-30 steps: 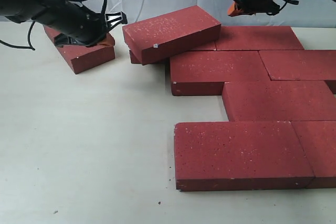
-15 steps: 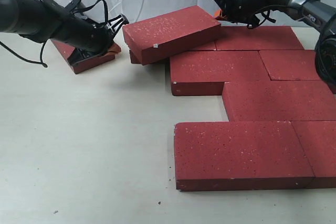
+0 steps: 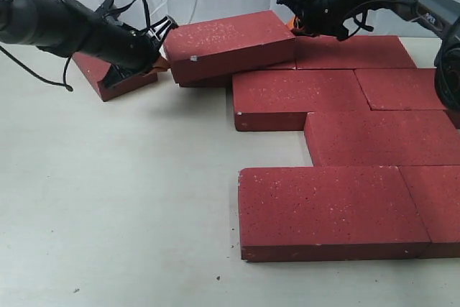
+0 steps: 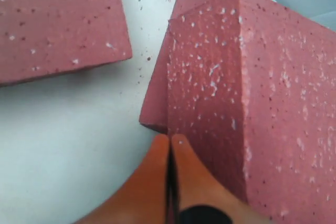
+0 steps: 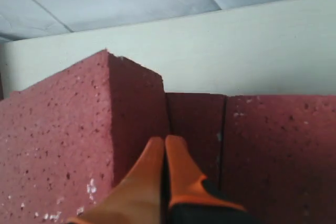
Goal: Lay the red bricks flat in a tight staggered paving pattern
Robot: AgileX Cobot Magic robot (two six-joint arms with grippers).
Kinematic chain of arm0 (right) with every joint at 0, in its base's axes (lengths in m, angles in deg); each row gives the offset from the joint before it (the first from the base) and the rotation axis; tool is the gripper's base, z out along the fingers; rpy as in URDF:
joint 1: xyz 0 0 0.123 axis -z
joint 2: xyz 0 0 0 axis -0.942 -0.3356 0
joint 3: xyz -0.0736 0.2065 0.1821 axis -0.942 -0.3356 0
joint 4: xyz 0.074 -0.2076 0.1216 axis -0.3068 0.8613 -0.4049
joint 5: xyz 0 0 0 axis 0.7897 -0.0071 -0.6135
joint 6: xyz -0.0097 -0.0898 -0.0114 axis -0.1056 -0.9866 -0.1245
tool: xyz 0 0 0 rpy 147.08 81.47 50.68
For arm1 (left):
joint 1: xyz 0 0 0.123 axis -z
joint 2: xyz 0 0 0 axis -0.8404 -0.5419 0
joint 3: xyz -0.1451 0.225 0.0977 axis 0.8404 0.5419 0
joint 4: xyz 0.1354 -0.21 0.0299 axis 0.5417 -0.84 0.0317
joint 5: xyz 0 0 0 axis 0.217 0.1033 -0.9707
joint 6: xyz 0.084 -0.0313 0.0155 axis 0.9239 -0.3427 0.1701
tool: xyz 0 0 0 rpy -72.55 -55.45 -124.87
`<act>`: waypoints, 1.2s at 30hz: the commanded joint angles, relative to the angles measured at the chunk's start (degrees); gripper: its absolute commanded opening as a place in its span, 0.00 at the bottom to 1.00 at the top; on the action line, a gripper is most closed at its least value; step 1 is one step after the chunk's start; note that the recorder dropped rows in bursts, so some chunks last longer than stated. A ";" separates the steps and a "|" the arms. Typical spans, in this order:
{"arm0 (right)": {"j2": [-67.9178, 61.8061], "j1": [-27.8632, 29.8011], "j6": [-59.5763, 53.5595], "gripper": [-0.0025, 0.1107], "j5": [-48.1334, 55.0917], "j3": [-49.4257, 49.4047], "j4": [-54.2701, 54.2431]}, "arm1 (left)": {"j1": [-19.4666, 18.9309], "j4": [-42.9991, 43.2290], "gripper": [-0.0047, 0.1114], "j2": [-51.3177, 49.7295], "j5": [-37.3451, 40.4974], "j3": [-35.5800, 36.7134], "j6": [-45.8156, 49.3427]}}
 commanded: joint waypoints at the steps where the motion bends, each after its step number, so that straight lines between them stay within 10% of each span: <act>1: 3.39 -0.24 -1.98 0.02 5.52 0.31 -0.60 | 0.18 -0.57 0.04 0.05 2.80 -2.77 0.45; 21: 15.15 -0.63 2.03 0.02 20.83 -0.14 3.98 | -3.21 12.56 0.04 8.21 17.06 -4.72 1.21; 36: 30.41 -7.26 1.67 0.02 17.96 -21.79 16.71 | -3.21 24.61 0.04 17.51 19.80 3.38 -3.33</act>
